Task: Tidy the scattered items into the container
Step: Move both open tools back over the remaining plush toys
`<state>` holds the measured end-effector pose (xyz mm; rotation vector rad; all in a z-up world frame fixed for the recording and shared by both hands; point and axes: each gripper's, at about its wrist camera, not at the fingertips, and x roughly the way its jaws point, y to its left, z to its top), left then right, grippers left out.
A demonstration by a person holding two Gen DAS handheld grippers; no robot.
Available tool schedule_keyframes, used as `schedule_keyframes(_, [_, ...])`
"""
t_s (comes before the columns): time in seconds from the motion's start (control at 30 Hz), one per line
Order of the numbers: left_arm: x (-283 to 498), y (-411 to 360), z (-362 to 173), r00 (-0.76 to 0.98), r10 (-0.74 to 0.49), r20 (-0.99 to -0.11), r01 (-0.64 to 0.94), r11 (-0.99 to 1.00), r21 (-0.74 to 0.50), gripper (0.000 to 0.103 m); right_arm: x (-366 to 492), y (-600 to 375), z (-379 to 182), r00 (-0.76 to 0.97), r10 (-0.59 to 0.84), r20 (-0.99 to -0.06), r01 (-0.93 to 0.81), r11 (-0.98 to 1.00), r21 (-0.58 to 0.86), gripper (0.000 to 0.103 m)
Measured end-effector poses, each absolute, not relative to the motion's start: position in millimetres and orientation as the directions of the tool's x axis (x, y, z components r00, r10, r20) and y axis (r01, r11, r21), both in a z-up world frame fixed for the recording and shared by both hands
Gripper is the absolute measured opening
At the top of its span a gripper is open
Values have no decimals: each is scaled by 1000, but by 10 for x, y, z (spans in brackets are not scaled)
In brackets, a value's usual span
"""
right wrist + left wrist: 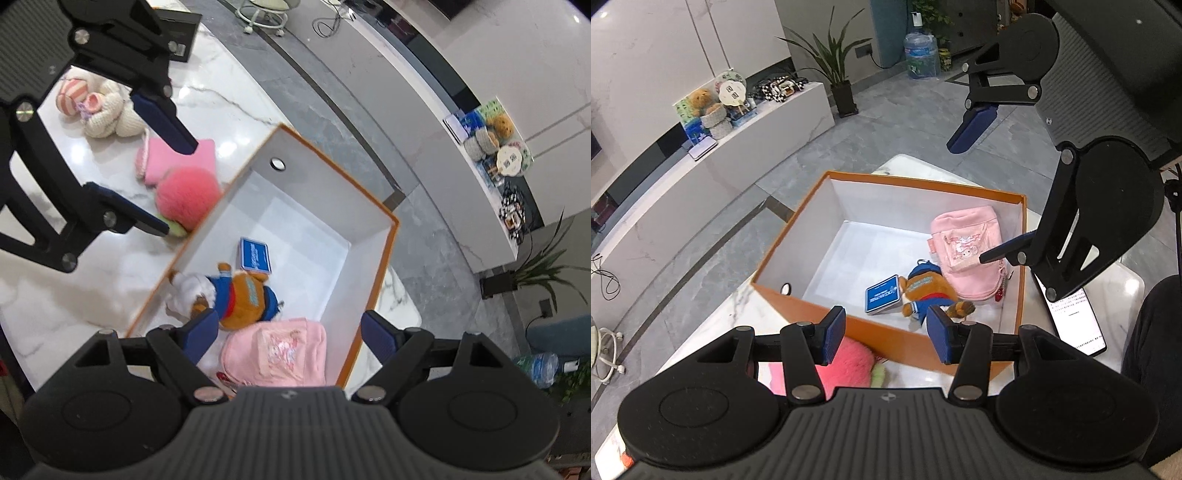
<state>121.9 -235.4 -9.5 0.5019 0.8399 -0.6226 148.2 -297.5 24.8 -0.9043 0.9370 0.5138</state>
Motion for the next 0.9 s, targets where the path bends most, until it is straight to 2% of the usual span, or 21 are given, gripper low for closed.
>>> schedule_keyframes(0.4, [1071, -1771, 280, 585, -278, -762, 629, 749, 210, 57, 1410, -2422, 559, 556, 39, -830, -744, 469, -476, 87])
schedule_keyframes(0.5, [930, -1561, 560, 636, -285, -717, 611, 754, 241, 58, 1357, -2291, 810, 585, 87, -806, -740, 463, -487, 87])
schedule_keyframes(0.6, [758, -1301, 898, 702, -282, -654, 571, 772, 280, 66, 1259, -2162, 1147, 626, 145, -766, -731, 452, -511, 89])
schedule_keyframes(0.7, [532, -1049, 1185, 770, -255, -585, 520, 782, 343, 68, 1134, -2059, 1437, 652, 205, -730, -728, 437, -528, 90])
schedule_keyframes(0.9, [192, -596, 1481, 827, -218, -518, 454, 802, 388, 73, 844, -1853, 1784, 670, 294, -682, -737, 374, -563, 92])
